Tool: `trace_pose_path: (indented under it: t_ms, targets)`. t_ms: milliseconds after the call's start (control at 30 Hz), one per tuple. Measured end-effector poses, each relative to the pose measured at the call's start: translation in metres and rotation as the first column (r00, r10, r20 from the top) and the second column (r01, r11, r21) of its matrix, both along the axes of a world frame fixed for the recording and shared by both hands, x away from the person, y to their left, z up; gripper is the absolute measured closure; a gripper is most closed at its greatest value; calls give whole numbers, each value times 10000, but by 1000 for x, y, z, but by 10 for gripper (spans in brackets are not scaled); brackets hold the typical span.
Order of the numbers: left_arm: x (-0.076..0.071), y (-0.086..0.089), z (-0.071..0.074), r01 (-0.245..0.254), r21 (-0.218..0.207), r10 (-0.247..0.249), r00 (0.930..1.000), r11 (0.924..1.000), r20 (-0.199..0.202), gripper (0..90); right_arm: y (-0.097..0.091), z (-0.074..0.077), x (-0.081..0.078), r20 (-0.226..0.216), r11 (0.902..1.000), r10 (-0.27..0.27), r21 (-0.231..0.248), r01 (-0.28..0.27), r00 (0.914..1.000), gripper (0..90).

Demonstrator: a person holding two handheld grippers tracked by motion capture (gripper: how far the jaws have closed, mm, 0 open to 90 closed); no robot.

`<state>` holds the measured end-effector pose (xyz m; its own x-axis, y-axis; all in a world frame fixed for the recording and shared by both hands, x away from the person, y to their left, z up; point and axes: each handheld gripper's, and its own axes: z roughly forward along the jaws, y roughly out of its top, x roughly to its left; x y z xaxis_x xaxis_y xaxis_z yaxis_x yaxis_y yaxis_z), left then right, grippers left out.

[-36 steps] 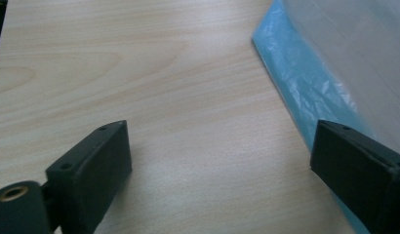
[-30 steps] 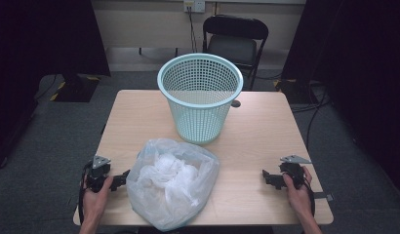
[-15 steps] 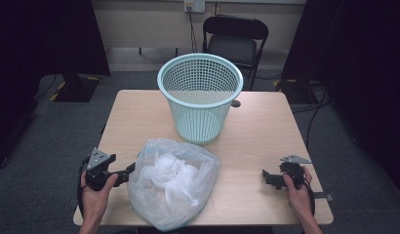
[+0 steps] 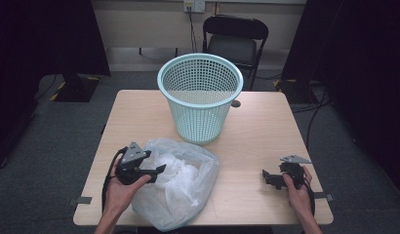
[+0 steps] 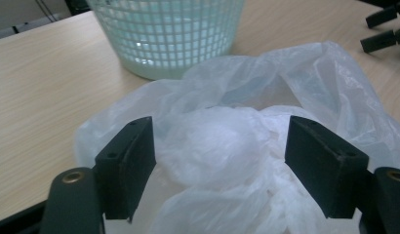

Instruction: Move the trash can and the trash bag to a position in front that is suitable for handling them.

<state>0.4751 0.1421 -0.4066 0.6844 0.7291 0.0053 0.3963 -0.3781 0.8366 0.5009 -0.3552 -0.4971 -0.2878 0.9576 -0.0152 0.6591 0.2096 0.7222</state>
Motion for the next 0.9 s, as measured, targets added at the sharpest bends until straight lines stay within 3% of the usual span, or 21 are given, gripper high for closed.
trace_pose_path:
  t_ms: [33,167,233,267,400,433,467,500,533,633,767,900]
  targets:
    - [5,-10,-5,205,192,-205,9998,9996,-16,267,0,0,0,0,10000,0,0,0,10000,44]
    - [10,-17,-14,557,56,-555,9981,9984,-263,246,0,0,0,2,10000,1,-1,-1,10000,44]
    - [13,-22,-25,764,89,-756,9949,9970,-665,219,0,0,0,1,10000,3,-1,-3,10000,44]
    - [13,-22,-25,764,89,-756,9949,9970,-665,208,0,0,0,1,10000,3,-1,-3,10000,44]
    - [15,-29,-38,799,698,-738,9936,9944,-861,224,0,0,0,-1,10000,2,-2,-2,10000,44]
    - [16,-29,-40,866,863,-789,9929,9925,-893,267,0,0,0,-1,10000,2,-1,-2,10000,44]
    - [15,-29,-42,842,902,-766,9934,9924,-853,491,0,0,0,0,10000,1,-1,-1,10000,44]
    - [15,-28,-43,791,919,-710,9935,9926,-888,548,0,0,0,1,10000,2,-2,-2,10000,44]
    - [14,-27,-43,721,887,-648,9945,9934,-821,548,0,0,0,1,10000,3,-1,-3,10000,44]
    - [12,-20,-41,431,798,-383,9974,9959,-612,745,0,0,0,2,10000,2,-1,-2,10000,44]
    - [9,-6,-37,199,635,-163,9983,9978,-559,821,0,0,0,1,10000,1,-1,-1,10000,44]
    - [7,13,-37,60,509,-26,9978,9987,-661,829,0,0,0,0,10000,1,-1,-1,10000,44]
